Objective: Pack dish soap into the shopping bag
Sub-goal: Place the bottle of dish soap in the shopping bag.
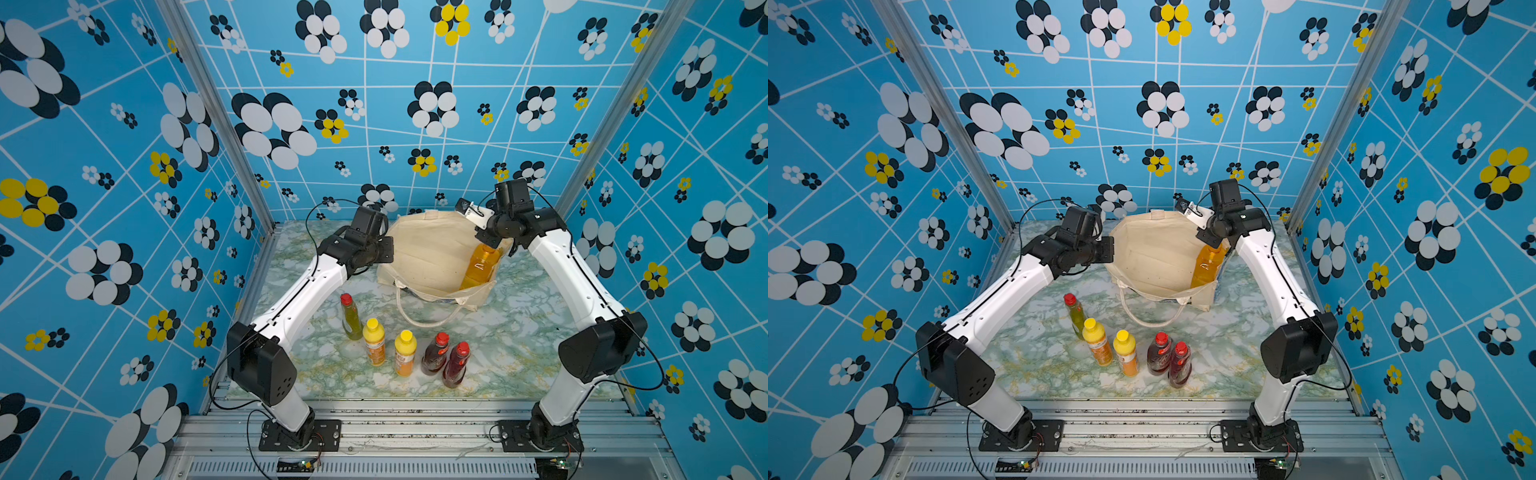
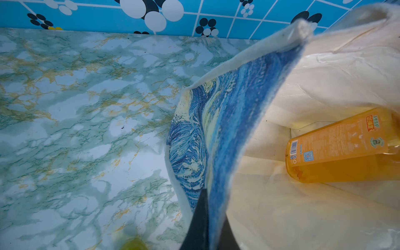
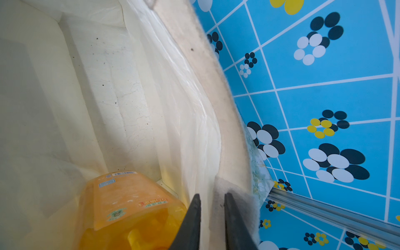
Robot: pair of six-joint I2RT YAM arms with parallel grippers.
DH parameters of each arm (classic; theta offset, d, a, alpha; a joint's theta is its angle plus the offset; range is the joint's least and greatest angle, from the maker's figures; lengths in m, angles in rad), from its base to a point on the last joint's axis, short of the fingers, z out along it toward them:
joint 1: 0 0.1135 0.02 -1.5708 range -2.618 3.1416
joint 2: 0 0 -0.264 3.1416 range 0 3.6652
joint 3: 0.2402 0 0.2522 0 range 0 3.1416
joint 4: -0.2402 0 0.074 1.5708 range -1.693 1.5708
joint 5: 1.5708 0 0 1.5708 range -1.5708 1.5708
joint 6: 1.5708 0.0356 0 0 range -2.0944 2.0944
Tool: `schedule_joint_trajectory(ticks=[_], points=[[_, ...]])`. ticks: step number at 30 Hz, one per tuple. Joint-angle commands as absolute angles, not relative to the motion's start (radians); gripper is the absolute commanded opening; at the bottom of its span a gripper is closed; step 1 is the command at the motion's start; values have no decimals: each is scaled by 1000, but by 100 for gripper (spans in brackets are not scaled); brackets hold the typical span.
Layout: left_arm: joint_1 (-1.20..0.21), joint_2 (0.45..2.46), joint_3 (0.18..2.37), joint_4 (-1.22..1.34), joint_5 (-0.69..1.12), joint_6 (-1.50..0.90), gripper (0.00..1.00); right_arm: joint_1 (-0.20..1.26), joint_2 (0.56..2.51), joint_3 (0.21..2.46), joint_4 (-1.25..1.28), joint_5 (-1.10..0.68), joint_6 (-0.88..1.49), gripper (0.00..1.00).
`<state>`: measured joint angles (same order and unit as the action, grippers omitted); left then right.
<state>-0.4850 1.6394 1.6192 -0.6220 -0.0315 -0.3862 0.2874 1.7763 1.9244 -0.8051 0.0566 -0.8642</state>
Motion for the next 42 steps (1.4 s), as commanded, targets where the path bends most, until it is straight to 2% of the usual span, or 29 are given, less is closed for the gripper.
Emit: schedule_joint_trajectory(ticks=[1,10,16,27,31,36,42], points=[[-473,1603,1616,-573,-59,-407,0,293,1743,1892,-715,57,-848,0],[-462,1628,1636,-598,14,-428,0,342,1653,1564,-376,174,-839,0],[-433,1630,1637,-603,103,-446,0,368,1670,1584,-203,291,-838,0],[-429,1707,1743,-744,180,-379,0,426,1803,1831,-128,180,-852,0],[-411,1707,1763,-760,193,-367,0,430,1820,1802,-106,144,-878,0],[-364,1703,1766,-758,233,-376,0,427,1787,1644,-15,172,-1009,0],[-339,1711,1790,-767,223,-366,0,390,1731,1619,-77,147,-1054,0]])
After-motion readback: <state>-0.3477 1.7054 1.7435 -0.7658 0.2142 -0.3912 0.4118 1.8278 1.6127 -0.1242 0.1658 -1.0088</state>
